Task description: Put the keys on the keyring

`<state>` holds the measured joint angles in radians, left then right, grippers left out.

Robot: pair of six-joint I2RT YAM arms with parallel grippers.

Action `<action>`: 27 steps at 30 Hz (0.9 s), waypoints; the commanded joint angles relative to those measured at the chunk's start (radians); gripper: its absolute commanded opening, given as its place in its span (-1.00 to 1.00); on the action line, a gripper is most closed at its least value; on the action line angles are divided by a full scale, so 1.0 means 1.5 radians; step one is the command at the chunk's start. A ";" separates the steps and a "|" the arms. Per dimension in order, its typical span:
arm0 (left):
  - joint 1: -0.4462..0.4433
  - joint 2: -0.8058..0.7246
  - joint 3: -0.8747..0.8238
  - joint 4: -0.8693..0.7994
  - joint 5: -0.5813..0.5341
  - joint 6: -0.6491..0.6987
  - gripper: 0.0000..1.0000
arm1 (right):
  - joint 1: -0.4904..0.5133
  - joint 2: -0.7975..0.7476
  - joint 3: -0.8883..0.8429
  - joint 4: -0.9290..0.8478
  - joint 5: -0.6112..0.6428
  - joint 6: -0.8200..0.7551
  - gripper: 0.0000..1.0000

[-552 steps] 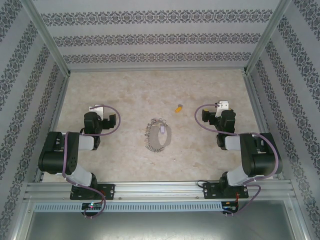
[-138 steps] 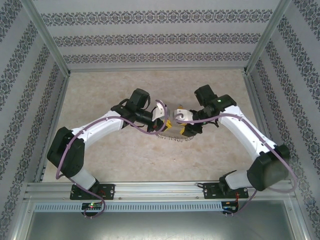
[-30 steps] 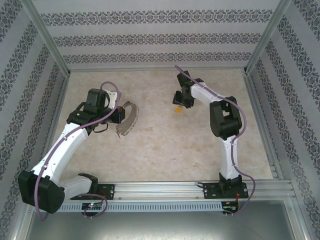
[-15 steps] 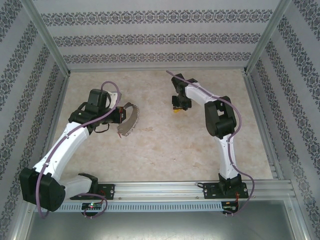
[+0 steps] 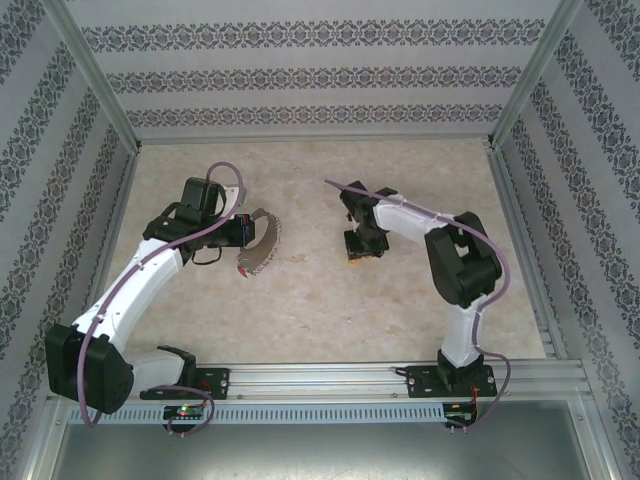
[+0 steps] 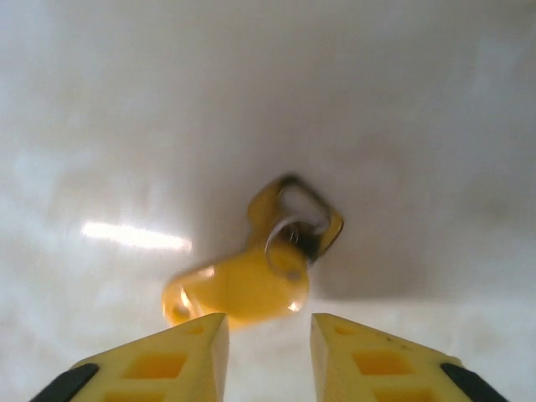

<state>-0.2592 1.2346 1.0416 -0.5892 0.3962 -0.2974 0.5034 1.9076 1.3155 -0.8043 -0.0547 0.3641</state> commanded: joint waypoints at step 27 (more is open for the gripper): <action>0.009 0.020 -0.010 0.095 0.132 0.048 -1.00 | 0.029 0.071 0.073 -0.081 0.151 -0.103 -0.45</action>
<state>-0.2592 1.2896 1.0245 -0.4908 0.5568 -0.2546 0.5285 2.0041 1.4113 -0.8764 0.0799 0.2276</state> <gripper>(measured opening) 0.065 0.280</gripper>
